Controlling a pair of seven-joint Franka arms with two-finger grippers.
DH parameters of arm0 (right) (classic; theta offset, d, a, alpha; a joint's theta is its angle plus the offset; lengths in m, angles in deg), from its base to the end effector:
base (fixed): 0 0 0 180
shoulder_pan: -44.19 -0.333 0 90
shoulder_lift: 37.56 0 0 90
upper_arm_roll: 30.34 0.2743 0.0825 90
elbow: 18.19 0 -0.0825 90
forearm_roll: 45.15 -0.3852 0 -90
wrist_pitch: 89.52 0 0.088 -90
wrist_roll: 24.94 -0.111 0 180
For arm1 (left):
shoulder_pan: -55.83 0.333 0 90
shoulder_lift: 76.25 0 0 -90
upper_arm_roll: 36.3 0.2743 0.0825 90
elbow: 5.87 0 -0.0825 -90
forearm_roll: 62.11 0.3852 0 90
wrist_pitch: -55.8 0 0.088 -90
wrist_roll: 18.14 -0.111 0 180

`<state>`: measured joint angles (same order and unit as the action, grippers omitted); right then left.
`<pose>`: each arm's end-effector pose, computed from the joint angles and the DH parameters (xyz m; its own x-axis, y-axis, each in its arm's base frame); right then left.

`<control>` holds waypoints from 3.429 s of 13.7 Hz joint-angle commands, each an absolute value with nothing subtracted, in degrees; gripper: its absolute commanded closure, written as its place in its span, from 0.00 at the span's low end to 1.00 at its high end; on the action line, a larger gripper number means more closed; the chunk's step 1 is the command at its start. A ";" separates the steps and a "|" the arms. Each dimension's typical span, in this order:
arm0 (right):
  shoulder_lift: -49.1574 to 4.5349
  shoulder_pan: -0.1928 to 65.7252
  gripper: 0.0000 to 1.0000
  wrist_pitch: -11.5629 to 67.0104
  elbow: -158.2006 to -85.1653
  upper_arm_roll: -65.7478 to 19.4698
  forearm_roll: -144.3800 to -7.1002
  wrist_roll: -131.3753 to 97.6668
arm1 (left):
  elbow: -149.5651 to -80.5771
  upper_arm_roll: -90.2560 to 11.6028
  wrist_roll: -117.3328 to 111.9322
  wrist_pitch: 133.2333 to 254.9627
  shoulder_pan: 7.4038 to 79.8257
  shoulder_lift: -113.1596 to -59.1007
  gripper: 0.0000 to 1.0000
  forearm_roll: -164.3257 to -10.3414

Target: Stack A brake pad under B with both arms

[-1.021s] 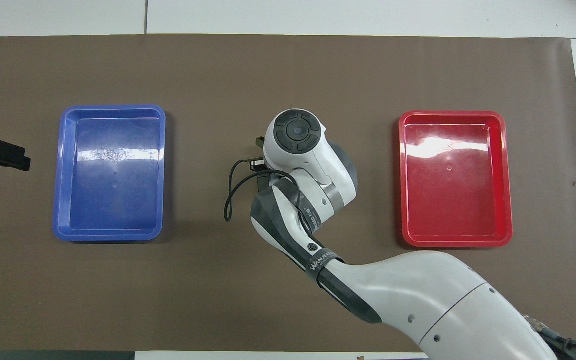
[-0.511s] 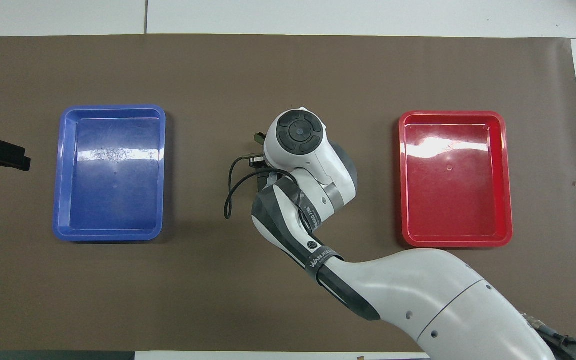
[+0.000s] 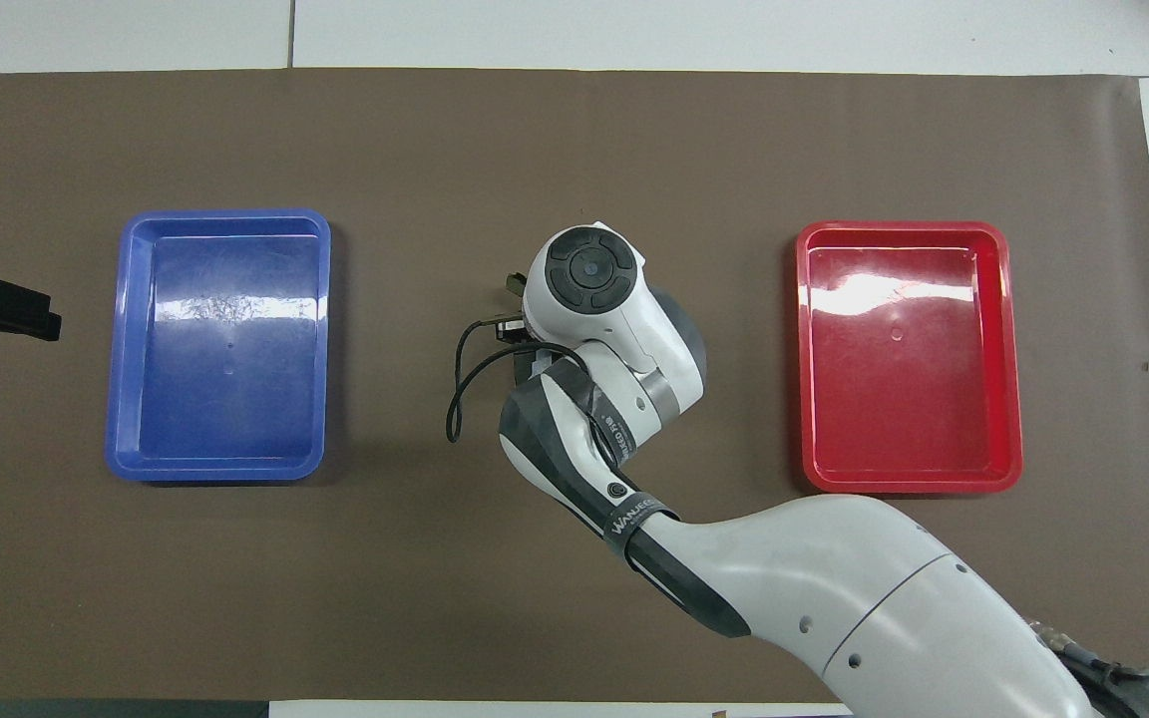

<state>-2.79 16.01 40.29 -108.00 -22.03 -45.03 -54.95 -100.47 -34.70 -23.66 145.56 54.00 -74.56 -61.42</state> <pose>0.5587 0.3986 0.2617 0.9957 0.0821 0.0426 0.0866 -0.9893 -0.1178 0.5450 -0.0007 0.5568 0.9934 -0.1002 -0.0558 -0.1007 -0.9949 -0.0059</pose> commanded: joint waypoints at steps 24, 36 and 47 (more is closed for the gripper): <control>-21.91 39.33 0.00 27.65 -110.48 -22.25 -42.09 -44.04 | -102.38 -34.89 -24.30 146.68 54.51 -72.82 0.00 -61.41; -35.81 50.07 0.00 -0.99 -106.10 -22.52 -41.63 -40.15 | -102.38 -34.89 -24.30 146.68 54.51 -72.82 0.00 -61.41; -38.18 44.80 0.00 -4.79 -106.70 -33.08 -44.80 -34.17 | -102.38 -34.89 -24.30 146.68 54.51 -72.82 0.00 -61.41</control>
